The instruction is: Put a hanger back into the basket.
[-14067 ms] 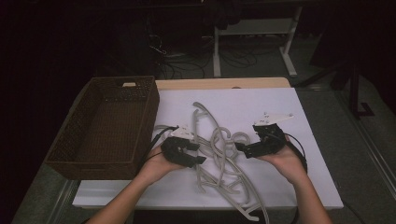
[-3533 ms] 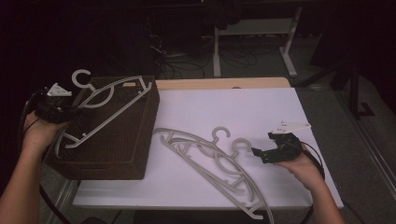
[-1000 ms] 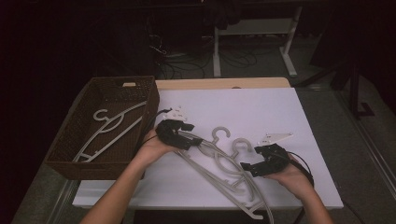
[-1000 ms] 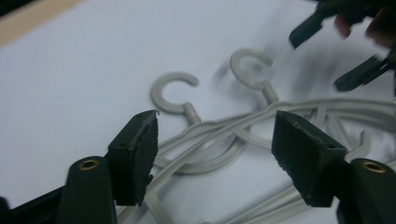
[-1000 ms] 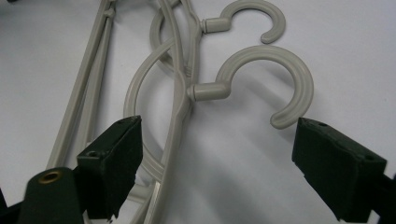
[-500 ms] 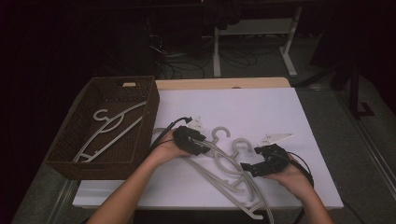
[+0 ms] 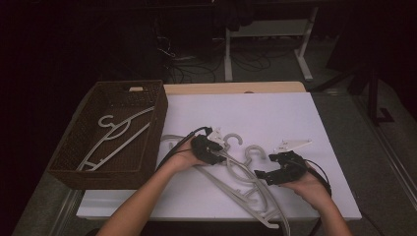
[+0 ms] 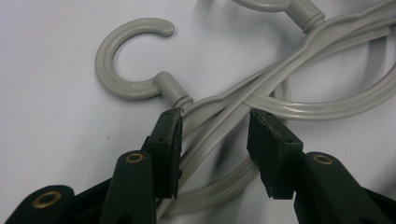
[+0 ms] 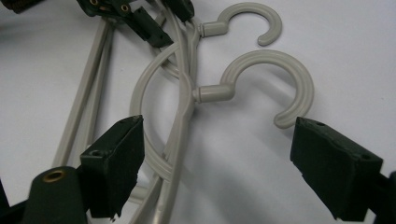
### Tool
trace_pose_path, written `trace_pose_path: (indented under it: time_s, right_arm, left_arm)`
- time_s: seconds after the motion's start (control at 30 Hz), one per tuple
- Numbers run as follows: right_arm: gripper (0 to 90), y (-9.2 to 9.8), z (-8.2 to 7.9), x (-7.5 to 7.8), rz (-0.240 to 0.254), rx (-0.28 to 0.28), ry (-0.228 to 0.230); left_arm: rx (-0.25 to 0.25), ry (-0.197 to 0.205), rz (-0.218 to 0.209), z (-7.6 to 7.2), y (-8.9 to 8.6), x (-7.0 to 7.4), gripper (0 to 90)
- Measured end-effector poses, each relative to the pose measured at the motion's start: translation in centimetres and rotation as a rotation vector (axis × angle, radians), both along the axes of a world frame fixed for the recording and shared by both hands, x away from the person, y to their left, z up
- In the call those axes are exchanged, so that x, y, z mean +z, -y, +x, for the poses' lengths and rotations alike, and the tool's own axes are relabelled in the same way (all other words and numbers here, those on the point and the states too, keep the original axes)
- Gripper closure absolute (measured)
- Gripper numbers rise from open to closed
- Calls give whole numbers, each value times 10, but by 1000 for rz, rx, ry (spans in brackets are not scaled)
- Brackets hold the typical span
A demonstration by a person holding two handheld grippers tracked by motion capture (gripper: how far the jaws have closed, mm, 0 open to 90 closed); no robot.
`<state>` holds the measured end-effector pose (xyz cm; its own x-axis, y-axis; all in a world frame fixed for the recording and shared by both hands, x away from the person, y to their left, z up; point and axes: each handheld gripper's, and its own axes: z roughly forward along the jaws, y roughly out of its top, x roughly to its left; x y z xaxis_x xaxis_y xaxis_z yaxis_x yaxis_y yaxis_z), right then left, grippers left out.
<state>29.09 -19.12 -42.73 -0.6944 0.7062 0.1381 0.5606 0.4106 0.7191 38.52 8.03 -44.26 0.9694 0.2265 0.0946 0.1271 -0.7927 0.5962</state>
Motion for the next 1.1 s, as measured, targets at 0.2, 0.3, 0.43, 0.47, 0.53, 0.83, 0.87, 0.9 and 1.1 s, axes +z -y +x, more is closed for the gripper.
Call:
trace_pose_path:
  time_s: [0.2, 0.3, 0.43, 0.47, 0.53, 0.83, 0.87, 0.9, 1.1]
  right_arm:
    - [173, 2, 1, 1, 8, -5, 4]
    - [174, 3, 0, 1, 9, -8, 7]
    - [178, 5, 1, 2, 21, -14, 8]
    - [178, 5, 1, 2, 23, -15, 8]
    - [179, 5, 1, 2, 26, -14, 10]
    - [187, 8, 2, 3, 39, -22, 17]
    - [188, 8, 2, 3, 42, -24, 18]
    - [188, 8, 2, 4, 43, -24, 18]
    - [192, 11, 2, 5, 56, -33, 24]
  left_arm:
    - [-46, 64, 48, -2, 8, -1, 586]
    - [-62, 97, 70, -4, 11, -1, 605]
    - [-87, 152, 98, -9, 14, -1, 638]
    - [-92, 164, 108, -10, 15, -1, 647]
    - [-104, 171, 115, -10, 14, -1, 660]
    - [-164, 226, 148, -13, 13, 0, 703]
    - [-170, 231, 152, -13, 13, 0, 709]
    - [-175, 234, 152, -13, 13, 0, 712]
    - [-202, 275, 143, -14, 11, 2, 728]
